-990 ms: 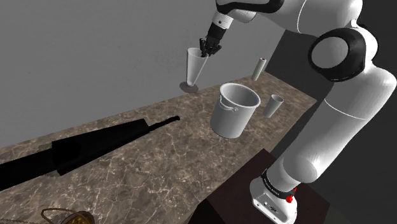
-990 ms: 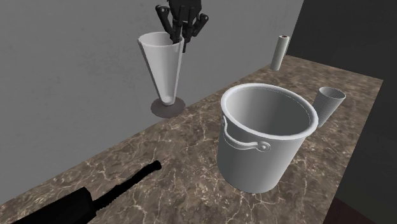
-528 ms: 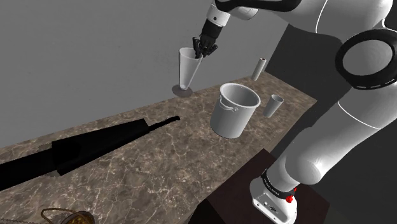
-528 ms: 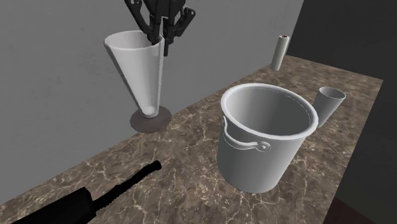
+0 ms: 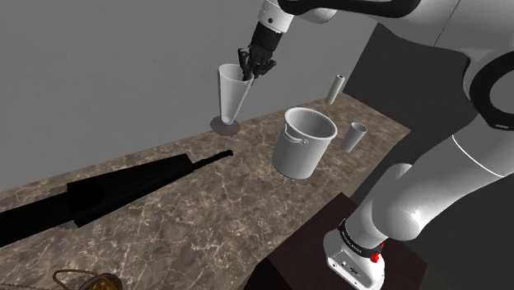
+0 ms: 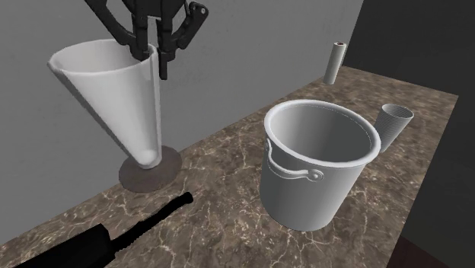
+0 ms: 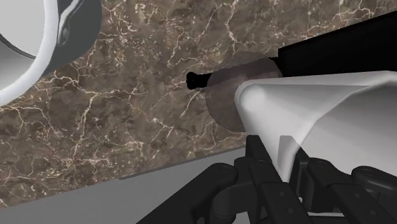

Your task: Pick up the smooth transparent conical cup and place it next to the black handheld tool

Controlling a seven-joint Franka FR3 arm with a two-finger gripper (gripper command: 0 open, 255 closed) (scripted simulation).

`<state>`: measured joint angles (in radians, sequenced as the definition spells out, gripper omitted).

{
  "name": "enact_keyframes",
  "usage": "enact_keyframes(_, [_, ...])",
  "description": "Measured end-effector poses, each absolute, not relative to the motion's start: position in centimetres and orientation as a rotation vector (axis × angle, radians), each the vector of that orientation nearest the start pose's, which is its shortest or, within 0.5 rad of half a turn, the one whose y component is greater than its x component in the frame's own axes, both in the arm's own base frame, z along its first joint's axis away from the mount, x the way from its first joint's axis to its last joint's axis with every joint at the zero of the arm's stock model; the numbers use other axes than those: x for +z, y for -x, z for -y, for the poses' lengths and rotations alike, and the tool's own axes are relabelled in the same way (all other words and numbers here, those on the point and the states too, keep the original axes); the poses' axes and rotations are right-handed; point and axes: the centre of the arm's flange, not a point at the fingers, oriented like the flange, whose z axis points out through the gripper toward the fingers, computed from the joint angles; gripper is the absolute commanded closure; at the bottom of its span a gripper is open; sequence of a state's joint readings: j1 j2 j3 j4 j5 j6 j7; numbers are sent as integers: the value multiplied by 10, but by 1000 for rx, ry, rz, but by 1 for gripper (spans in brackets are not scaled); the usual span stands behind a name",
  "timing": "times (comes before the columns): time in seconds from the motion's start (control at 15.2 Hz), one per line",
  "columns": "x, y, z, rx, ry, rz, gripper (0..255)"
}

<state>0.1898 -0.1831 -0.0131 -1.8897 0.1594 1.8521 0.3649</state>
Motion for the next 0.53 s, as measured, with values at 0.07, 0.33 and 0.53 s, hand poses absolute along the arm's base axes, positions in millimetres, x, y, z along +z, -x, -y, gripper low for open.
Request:
enact_keyframes(0.07, [600, -502, -116, -144, 2929, -325, 255])
enact_keyframes(0.33, [607, -481, -161, -144, 2929, -325, 255])
enact_keyframes(0.53, [616, -460, -197, -144, 2929, -325, 255])
